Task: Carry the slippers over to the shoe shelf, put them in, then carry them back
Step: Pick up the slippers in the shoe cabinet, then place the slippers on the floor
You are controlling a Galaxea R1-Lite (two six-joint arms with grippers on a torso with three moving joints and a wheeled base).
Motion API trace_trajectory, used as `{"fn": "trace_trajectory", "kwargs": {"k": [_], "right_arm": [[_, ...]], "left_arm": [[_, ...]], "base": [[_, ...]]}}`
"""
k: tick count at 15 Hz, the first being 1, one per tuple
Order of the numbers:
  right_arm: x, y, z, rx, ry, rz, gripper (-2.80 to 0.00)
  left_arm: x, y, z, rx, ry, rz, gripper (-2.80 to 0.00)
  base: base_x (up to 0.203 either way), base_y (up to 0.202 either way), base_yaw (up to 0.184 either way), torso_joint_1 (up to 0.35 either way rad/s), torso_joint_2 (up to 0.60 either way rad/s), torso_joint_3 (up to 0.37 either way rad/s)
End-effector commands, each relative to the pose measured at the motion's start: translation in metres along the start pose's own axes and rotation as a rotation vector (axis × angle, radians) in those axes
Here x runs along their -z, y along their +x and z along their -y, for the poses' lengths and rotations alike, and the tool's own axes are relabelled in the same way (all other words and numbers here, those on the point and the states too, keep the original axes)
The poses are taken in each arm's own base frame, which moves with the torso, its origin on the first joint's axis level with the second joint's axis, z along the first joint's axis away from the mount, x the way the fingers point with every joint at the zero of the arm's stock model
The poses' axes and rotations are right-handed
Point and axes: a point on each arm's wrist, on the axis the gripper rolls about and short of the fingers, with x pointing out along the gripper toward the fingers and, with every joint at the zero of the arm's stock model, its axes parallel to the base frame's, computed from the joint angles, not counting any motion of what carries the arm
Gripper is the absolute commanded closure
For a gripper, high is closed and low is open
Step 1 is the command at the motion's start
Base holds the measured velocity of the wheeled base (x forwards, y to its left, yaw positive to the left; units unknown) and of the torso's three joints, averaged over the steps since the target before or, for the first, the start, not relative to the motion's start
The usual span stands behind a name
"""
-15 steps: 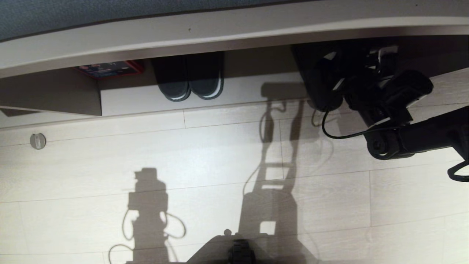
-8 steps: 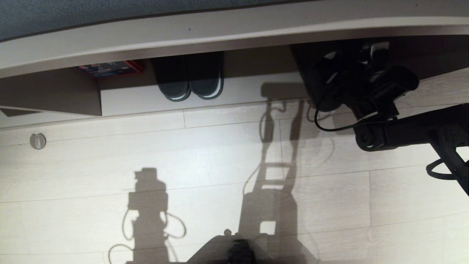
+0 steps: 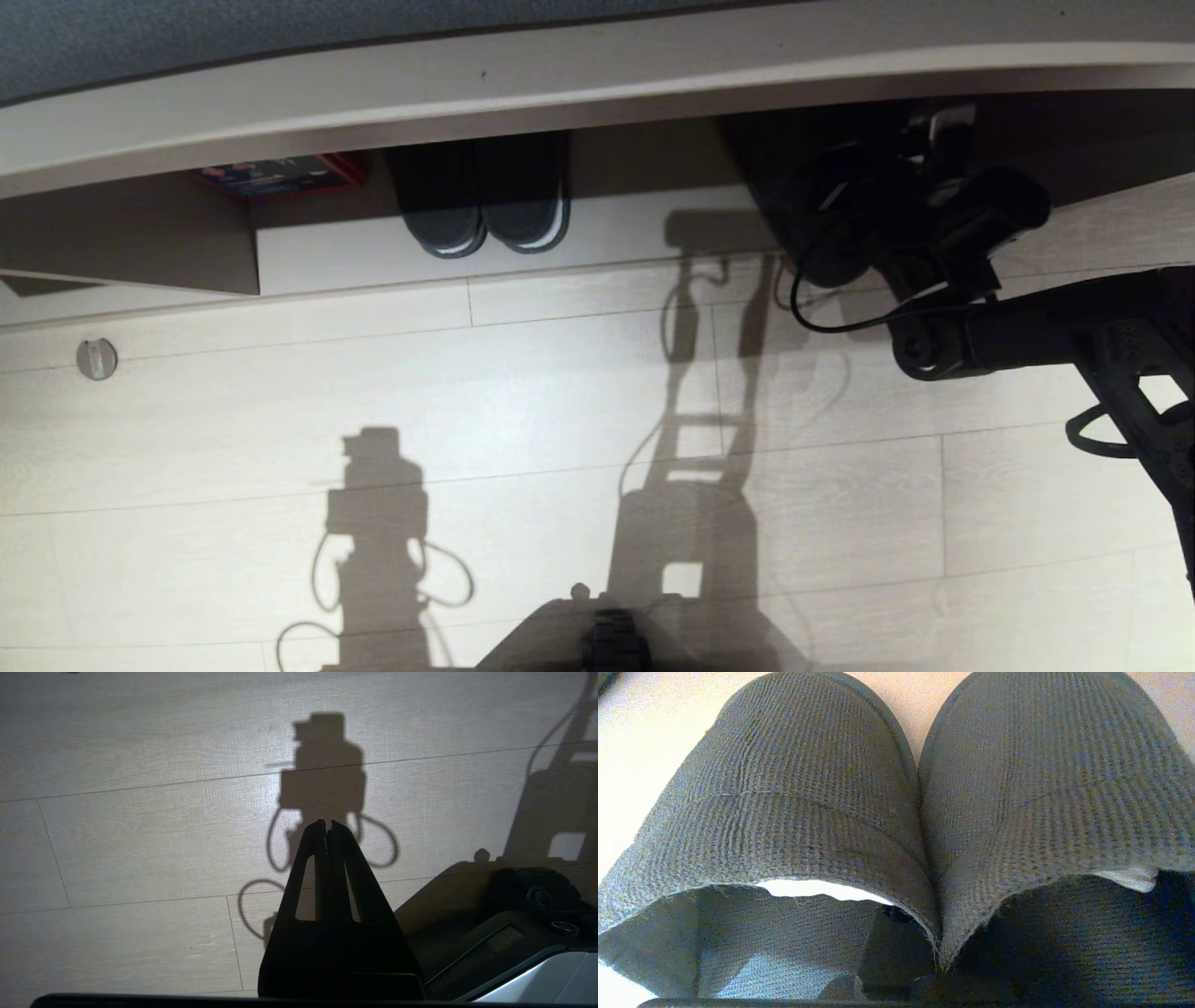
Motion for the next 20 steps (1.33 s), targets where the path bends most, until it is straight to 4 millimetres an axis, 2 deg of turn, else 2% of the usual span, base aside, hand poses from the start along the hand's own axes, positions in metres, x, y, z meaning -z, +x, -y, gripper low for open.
{"fn": "trace_trajectory", "kwargs": {"k": [1, 4, 7, 9, 11, 13, 18, 20], "right_arm": [[-0.013, 0.002, 0.0, 0.0, -0.005, 0.029, 0.0], [-0.041, -0.004, -0.005, -0.012, 0.007, 0.015, 0.0], [-0.063, -0.034, -0.018, -0.037, 0.035, -0.079, 0.0], [-0.075, -0.068, -0.03, -0.064, 0.056, -0.176, 0.0], [-0.096, -0.107, -0.04, -0.09, 0.06, -0.255, 0.0], [-0.124, -0.144, -0.045, -0.114, 0.043, -0.295, 0.0], [-0.191, -0.22, -0.046, -0.12, 0.022, -0.322, 0.0], [-0.228, -0.252, -0.044, -0.106, 0.016, -0.298, 0.0]], "left_arm": [[0.0, 0.0, 0.0, -0.001, -0.001, 0.0, 0.0], [0.0, 0.0, 0.0, -0.002, -0.001, 0.0, 0.0], [0.0, 0.0, 0.0, 0.0, 0.002, 0.0, 0.0], [0.0, 0.0, 0.0, -0.001, 0.002, 0.002, 0.0], [0.0, 0.0, 0.0, -0.002, 0.001, 0.002, 0.0], [0.0, 0.0, 0.0, 0.0, -0.001, 0.0, 0.0], [0.0, 0.0, 0.0, 0.0, -0.001, 0.001, 0.0], [0.0, 0.0, 0.0, 0.0, -0.001, 0.002, 0.0]], "base": [[0.0, 0.0, 0.0, 0.0, 0.0, 0.0], [0.0, 0.0, 0.0, 0.0, 0.0, 0.0], [0.0, 0.0, 0.0, 0.0, 0.0, 0.0], [0.0, 0.0, 0.0, 0.0, 0.0, 0.0], [0.0, 0.0, 0.0, 0.0, 0.0, 0.0], [0.0, 0.0, 0.0, 0.0, 0.0, 0.0], [0.0, 0.0, 0.0, 0.0, 0.0, 0.0], [0.0, 0.0, 0.0, 0.0, 0.0, 0.0]]}}
